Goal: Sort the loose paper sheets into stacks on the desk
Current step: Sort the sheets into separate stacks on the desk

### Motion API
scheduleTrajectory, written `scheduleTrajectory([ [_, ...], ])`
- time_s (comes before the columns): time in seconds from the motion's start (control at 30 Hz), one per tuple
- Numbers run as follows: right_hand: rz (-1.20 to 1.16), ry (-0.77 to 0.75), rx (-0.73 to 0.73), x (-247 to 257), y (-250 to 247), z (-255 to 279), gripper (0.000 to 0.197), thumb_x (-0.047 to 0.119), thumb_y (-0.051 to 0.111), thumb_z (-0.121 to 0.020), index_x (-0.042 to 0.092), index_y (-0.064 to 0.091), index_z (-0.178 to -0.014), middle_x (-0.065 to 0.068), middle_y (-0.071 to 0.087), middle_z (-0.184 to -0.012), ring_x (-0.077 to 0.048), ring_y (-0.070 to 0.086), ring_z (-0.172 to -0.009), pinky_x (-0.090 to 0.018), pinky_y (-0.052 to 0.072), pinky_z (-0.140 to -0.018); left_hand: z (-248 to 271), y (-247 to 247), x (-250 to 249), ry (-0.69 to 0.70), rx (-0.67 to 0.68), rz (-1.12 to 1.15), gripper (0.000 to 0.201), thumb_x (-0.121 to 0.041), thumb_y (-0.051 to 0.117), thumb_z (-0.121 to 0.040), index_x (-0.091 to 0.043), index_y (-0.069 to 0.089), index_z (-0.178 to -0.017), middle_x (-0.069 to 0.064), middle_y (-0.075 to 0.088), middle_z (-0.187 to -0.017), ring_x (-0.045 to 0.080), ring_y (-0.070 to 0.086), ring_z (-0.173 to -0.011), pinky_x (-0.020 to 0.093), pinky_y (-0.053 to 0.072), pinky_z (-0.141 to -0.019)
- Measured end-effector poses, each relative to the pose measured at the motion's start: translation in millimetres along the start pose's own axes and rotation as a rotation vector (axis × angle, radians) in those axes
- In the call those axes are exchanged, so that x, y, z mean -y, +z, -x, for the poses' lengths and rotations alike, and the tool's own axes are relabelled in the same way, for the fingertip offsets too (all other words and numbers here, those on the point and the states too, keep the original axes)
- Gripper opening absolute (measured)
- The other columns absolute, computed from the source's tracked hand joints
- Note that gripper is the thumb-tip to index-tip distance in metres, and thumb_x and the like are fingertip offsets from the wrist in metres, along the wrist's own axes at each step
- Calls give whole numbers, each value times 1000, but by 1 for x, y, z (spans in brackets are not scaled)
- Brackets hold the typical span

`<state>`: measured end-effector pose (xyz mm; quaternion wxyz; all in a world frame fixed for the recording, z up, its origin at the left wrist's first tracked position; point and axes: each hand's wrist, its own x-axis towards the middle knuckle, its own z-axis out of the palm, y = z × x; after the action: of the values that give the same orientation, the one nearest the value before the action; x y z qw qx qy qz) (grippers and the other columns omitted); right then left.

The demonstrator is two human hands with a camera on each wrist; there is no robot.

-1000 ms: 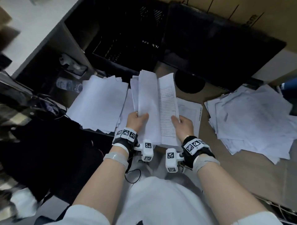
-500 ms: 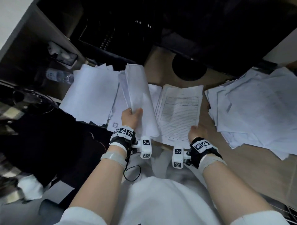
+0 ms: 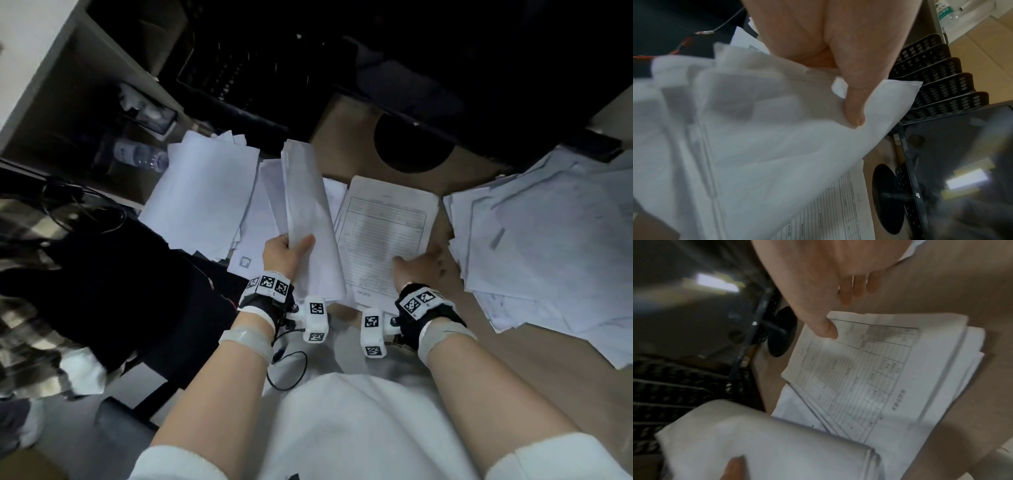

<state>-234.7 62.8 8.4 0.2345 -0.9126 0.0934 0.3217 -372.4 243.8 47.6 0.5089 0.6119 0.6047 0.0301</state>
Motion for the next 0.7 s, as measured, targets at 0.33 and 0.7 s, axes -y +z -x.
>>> scheduleTrajectory([
  [0.33, -245, -610, 182, 70, 13, 50, 48, 18, 76, -75, 34, 59, -117, 6, 61, -116, -12, 56, -107, -35, 49, -94, -5, -1, -32, 63, 46, 18, 37, -45, 86, -67, -16, 72, -84, 0, 75, -84, 19, 71, -80, 30, 57, -75],
  [0.7, -198, -587, 356, 110, 27, 99, 99, 40, 88, -67, 29, 36, -151, 10, 46, -148, -5, 47, -124, -19, 36, -100, -21, -45, -31, 79, 374, 378, 55, -51, 53, -97, 2, 67, -104, 29, 70, -101, 42, 69, -96, 52, 56, -87],
])
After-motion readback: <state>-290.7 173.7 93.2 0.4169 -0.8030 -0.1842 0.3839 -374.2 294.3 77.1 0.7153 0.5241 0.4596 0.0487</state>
